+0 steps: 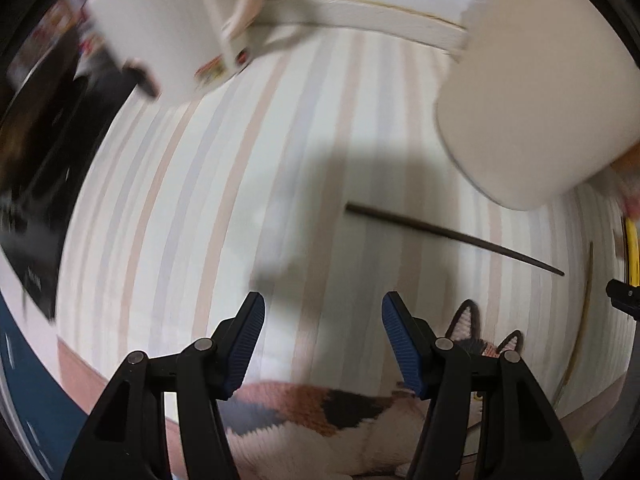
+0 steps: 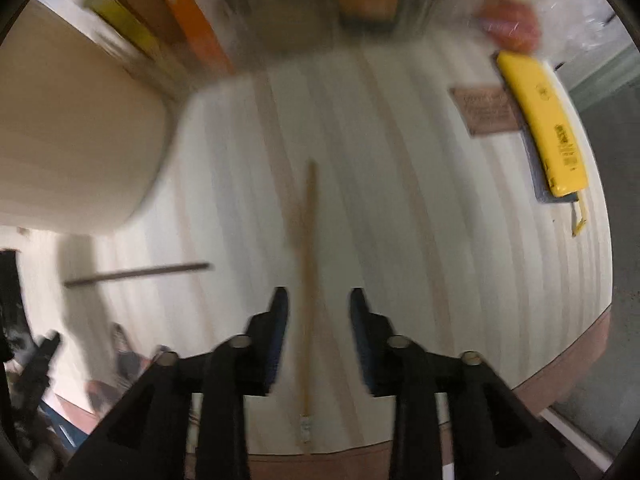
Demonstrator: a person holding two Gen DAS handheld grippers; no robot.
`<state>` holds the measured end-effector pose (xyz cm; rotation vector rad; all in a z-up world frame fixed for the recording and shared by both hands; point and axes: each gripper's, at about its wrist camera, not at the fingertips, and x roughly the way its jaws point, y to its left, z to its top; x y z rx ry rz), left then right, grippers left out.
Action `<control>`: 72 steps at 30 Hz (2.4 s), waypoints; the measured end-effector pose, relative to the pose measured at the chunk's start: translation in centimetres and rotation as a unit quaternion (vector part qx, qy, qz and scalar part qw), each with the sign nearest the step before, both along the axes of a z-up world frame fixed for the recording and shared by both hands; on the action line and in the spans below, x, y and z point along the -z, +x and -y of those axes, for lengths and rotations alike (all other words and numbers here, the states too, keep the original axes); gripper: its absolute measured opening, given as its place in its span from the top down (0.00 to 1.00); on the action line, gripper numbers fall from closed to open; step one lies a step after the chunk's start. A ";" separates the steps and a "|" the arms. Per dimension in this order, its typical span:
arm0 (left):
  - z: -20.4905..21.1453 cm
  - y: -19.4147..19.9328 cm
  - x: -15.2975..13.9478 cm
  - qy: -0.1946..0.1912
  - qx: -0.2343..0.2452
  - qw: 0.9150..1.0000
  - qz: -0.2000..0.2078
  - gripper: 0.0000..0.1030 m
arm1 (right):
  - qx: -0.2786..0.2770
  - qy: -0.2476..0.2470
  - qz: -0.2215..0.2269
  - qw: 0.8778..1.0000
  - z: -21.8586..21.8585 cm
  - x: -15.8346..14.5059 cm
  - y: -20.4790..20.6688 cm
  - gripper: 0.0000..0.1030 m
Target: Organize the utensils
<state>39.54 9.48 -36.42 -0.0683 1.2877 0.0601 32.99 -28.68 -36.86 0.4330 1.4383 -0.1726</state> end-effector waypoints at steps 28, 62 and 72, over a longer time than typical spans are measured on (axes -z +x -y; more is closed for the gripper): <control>-0.1 -3.2 3.3 -0.099 -0.099 0.987 -0.076 0.44 | -0.116 0.114 0.000 0.987 -10.8 5.5 -3.9 0.99; 1.4 -7.1 -0.9 -0.022 -0.087 0.996 -0.024 0.43 | -0.158 0.083 -0.031 0.983 -15.0 2.6 -4.8 0.83; 12.8 0.2 2.1 0.011 0.051 0.996 -0.066 0.42 | -0.009 0.027 -0.019 0.999 1.4 1.5 -5.8 0.73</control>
